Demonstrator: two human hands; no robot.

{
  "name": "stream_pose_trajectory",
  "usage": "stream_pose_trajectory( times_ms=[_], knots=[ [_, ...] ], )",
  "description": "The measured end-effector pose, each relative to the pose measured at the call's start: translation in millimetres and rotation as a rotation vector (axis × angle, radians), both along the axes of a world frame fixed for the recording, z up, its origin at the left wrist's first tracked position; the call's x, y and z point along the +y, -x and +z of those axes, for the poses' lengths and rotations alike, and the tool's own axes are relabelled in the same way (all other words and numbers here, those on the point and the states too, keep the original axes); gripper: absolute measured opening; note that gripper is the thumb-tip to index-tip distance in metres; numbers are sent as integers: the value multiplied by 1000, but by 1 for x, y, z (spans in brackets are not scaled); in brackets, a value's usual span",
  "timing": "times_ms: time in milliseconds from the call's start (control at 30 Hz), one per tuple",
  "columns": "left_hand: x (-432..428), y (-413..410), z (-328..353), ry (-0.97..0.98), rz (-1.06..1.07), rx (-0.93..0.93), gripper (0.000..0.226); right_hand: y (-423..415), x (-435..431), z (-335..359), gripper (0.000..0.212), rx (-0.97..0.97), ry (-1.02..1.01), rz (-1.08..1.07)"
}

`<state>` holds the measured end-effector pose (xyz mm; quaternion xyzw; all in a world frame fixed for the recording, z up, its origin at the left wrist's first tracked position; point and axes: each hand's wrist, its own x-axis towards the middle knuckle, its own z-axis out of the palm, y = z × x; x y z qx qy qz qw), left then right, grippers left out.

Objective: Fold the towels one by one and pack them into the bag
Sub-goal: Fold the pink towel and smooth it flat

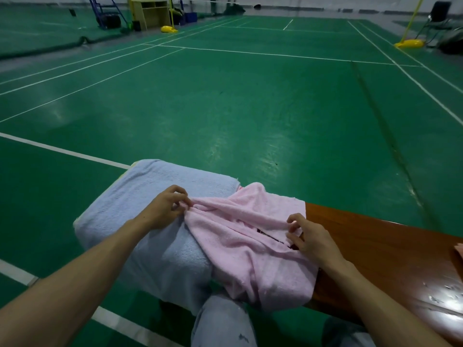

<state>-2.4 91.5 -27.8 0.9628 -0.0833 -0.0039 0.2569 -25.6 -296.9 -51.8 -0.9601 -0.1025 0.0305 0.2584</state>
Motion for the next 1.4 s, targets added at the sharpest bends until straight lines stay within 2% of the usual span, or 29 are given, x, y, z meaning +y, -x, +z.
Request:
stream_pose_trajectory(
  times_ms=[133, 300, 533, 633, 1033, 1400],
  knots=[
    [2, 1, 2, -26, -69, 32, 27, 1, 1, 3, 29, 11, 44, 26],
    [11, 0, 6, -13, -34, 25, 13, 2, -2, 8, 30, 50, 53, 38],
    [22, -4, 11, -34, 44, 23, 9, 2, -5, 8, 29, 66, 55, 48],
    [24, -5, 11, -41, 40, 31, 13, 3, -5, 9, 30, 69, 52, 47],
    [18, -4, 6, -55, 33, 17, 14, 14, -9, 5, 54, 35, 11, 37],
    [11, -1, 5, -24, 59, 5, 7, 20, -16, -2, 34, -72, 34, 106]
  ],
)
